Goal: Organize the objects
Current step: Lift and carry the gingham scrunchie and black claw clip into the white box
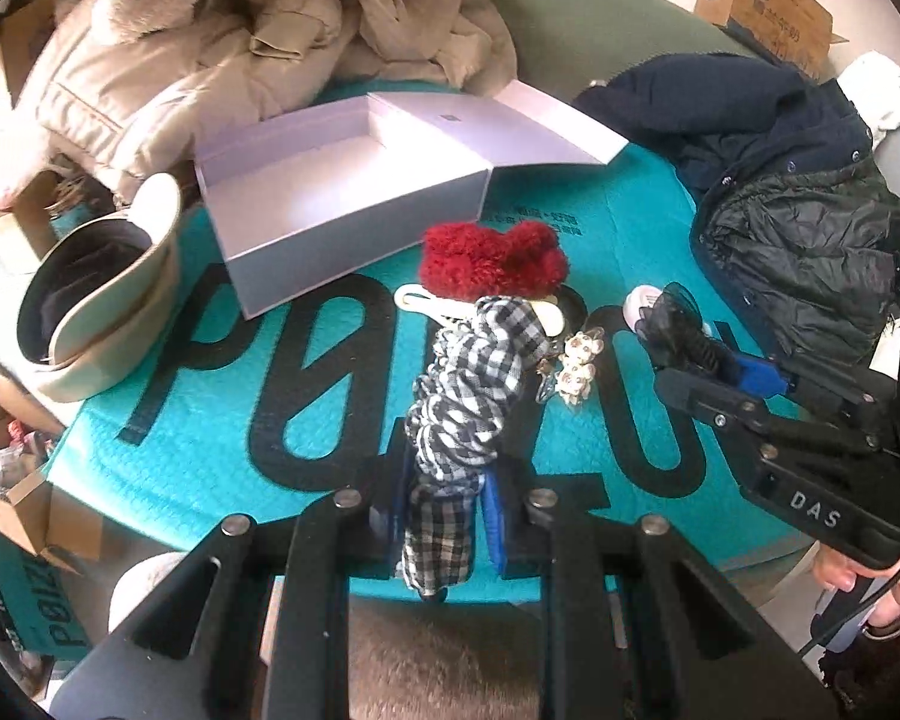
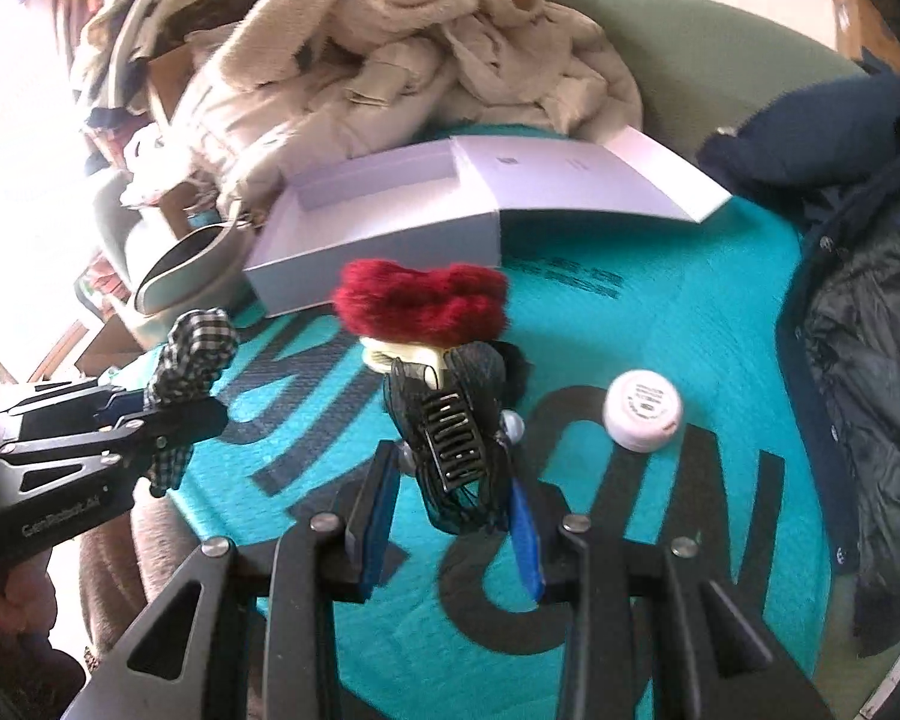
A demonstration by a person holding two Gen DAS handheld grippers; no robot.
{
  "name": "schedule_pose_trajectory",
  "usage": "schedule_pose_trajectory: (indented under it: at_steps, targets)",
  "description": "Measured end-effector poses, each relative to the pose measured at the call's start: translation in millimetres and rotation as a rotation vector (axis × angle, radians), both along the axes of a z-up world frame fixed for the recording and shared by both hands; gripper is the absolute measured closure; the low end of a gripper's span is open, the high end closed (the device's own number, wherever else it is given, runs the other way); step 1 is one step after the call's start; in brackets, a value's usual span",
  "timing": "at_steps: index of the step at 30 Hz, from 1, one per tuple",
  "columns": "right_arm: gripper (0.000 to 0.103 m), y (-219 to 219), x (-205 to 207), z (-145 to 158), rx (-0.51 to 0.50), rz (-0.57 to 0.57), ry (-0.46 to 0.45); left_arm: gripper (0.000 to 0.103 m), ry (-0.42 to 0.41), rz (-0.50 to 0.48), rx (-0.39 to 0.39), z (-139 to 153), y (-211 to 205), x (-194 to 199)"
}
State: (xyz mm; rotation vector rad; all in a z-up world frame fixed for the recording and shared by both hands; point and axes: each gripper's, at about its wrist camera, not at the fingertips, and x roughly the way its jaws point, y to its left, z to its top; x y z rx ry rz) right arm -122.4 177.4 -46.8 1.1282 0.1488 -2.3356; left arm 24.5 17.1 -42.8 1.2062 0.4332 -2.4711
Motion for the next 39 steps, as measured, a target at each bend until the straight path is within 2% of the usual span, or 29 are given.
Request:
schedule_pose_trajectory:
  at_steps: [7, 10, 16, 29, 39]
  targets:
    - [0.069, -23, 17, 11, -0.003, 0.084, 0.030, 0.084, 0.006, 0.074, -0.012, 11, -7, 30]
    - [0.069, -33, 22, 14, -0.014, 0.119, 0.030, 0.084, 0.015, 0.103, 0.007, 13, -13, 41]
    - [0.069, -54, 22, 19, -0.024, 0.176, 0.030, 0.084, 0.019, 0.140, 0.001, 21, -31, 51]
    - [0.069, -93, -15, 35, -0.023, 0.253, 0.048, 0.084, 0.033, 0.194, -0.019, 43, -98, 27]
    - [0.069, -115, -60, 39, -0.031, 0.274, 0.047, 0.084, 0.021, 0.191, -0.030, 49, -139, -11]
